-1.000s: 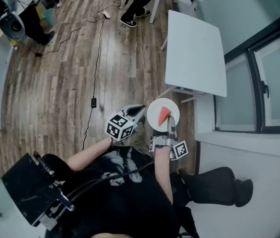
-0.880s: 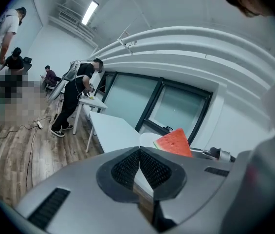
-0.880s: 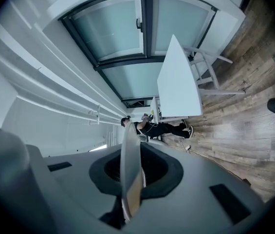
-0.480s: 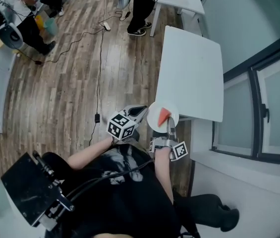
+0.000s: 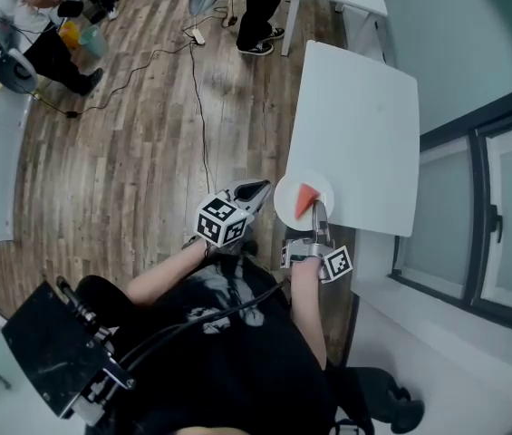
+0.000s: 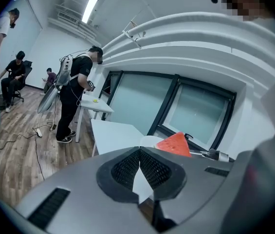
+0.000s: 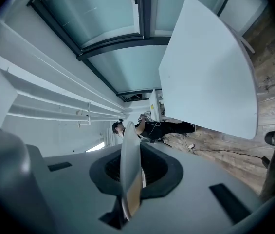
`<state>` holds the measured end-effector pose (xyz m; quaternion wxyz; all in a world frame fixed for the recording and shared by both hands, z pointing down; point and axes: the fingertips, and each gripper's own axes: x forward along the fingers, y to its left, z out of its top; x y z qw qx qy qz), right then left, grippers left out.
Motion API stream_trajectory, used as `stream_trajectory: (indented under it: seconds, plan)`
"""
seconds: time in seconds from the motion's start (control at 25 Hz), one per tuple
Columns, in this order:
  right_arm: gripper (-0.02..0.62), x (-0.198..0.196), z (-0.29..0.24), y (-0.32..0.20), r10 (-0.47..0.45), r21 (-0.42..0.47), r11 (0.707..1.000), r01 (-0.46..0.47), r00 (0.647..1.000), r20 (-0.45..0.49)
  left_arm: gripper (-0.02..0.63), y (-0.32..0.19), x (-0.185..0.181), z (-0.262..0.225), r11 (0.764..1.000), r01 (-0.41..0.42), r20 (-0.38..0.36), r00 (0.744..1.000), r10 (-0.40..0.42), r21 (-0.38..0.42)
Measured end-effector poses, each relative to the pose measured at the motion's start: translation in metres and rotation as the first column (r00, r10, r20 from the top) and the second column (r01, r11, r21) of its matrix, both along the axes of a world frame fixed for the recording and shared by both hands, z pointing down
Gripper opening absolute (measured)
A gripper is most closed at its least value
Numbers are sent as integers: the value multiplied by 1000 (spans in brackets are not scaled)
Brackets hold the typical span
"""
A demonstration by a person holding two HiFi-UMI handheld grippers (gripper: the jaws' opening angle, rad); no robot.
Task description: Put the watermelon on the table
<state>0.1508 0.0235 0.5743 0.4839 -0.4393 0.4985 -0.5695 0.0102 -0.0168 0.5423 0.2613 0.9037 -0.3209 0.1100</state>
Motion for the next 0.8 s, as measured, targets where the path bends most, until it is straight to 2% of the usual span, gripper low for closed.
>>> stream_trajectory:
  seconds: [0.16,0.52,0.8]
  plan:
    - [31,-5,5,-45,24,-11,1000,-24,1000,-14,5,-52,0,1,1000,-28,-7,1000,28,10]
    - [31,-20,3,-138,114,-33,993,-116,992,-61,5,-147,-1,6,984,-177,-26,984,177,-3]
    - [31,1,12,-194,144,-27,989,-148,983,-116,5,-209,17,29,980,-191,-19,982,190,-51]
